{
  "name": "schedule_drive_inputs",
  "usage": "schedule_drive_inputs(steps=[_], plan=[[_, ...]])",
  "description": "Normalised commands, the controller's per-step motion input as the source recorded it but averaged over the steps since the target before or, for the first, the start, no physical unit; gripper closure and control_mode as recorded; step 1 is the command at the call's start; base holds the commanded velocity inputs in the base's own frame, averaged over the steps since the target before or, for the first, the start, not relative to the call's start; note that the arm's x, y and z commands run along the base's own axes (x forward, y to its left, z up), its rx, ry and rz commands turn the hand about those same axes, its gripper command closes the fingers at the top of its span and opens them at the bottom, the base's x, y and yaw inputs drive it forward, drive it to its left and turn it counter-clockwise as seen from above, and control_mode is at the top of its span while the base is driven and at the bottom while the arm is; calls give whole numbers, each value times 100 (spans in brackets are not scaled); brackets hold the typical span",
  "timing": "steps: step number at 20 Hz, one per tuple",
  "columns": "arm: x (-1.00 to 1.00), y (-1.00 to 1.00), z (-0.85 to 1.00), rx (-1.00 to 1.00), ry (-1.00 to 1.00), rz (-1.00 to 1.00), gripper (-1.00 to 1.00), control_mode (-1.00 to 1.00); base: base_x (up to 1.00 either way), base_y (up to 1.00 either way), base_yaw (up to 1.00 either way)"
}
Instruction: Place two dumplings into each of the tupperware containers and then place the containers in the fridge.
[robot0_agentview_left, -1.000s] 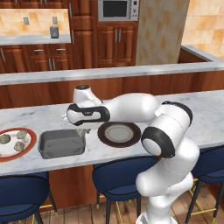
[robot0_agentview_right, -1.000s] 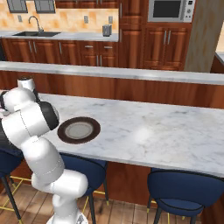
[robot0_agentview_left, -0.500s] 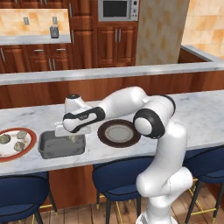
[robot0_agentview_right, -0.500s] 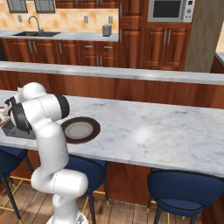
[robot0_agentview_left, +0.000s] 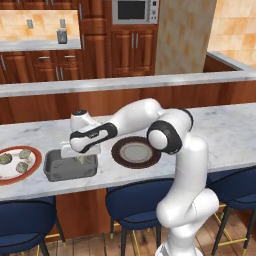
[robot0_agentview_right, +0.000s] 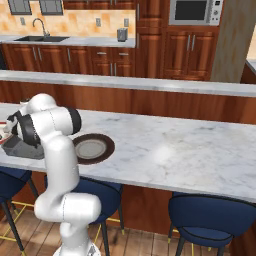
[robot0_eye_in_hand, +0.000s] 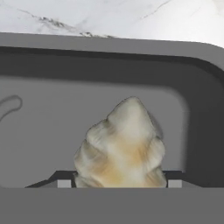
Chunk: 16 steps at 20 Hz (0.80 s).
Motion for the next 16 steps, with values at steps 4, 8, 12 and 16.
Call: schedule_drive_inputs(steps=[4, 8, 12, 16], plan=[[0, 0, -29, 0, -1, 0, 100, -100, 0, 0, 0], [0, 0, -7, 0, 0, 0, -100, -100, 0, 0, 0], [0, 0, 3, 0, 0, 0, -100, -100, 0, 0, 0], [-22, -9, 35, 0, 0, 0, -100, -100, 0, 0, 0]])
